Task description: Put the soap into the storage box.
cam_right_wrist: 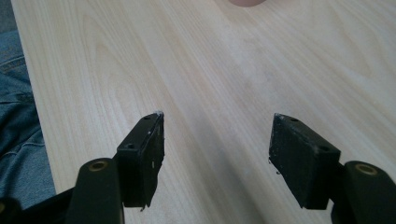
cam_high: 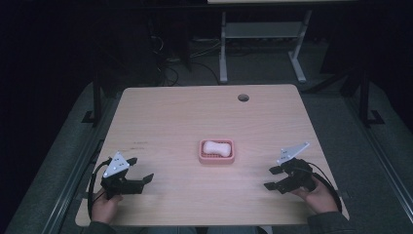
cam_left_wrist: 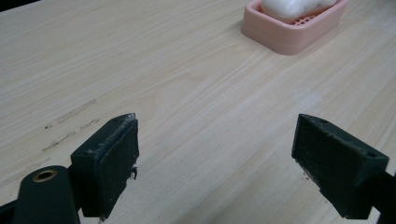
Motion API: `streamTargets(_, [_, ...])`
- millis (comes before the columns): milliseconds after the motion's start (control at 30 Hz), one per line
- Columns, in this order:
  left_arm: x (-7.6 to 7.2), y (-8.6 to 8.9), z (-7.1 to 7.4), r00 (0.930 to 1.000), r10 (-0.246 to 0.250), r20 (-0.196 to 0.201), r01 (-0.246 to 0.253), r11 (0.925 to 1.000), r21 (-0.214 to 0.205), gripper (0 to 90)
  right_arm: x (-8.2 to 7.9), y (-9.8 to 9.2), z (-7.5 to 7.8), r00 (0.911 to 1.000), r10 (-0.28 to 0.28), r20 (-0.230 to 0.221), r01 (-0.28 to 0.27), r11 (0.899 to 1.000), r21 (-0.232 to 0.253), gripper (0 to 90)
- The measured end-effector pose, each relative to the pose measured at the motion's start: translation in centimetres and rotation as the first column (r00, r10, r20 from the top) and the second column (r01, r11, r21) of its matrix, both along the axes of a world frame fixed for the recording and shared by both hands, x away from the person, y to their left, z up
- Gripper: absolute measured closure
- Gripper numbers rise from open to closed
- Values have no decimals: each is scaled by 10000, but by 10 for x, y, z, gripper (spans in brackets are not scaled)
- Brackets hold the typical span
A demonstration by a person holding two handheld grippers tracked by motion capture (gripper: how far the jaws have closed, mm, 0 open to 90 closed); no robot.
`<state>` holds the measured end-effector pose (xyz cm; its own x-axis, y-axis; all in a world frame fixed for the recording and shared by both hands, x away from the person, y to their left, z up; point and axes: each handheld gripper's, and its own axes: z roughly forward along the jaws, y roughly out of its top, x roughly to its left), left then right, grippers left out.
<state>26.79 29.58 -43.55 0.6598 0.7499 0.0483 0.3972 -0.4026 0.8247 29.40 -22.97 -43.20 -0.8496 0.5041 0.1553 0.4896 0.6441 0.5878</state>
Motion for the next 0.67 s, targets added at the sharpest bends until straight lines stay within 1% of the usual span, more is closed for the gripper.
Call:
streamTargets(67, [0,0,0,10000,-5,17,5,10000,0,145,-2,-1,-3,10000,-1,17,1,10000,40,344])
streamTargets(100, [0,0,0,10000,-7,16,7,10000,0,145,-3,-1,-4,10000,-70,-56,70,10000,25,342])
streamTargets(167, [0,0,0,10000,11,10,-11,10000,-18,145,-6,-2,-6,10000,-58,14,58,10000,30,342])
streamTargets(200, [0,0,0,10000,-4,17,4,10000,3,145,-9,-3,-7,9999,-91,66,90,9999,119,338])
streamTargets(267, [0,0,0,10000,-5,12,5,10000,13,145,-11,-3,-7,9999,-146,23,145,9998,154,337])
streamTargets(333, [0,-1,0,10000,-8,22,8,10000,23,145,-14,-4,-8,9998,-169,133,166,9997,204,324])
streamTargets(400, [0,-1,0,10000,-21,29,21,10000,24,145,-21,-7,-11,9990,-379,226,370,9985,392,303])
streamTargets(467, [0,-1,0,10000,-44,46,43,10000,20,145,-23,-9,-11,9986,-470,253,458,9979,451,298])
streamTargets(533, [0,-1,0,10000,-38,38,38,10000,-1,145,-29,-12,-12,9967,-771,260,756,9957,534,273])
streamTargets(567, [0,-1,0,10000,-30,36,30,10000,-37,145,-31,-15,-11,9953,-916,316,897,9943,572,272])
streamTargets(667, [0,-1,0,10000,-50,40,50,10000,-19,145,-36,-20,-10,9907,-1349,174,1326,9865,961,236])
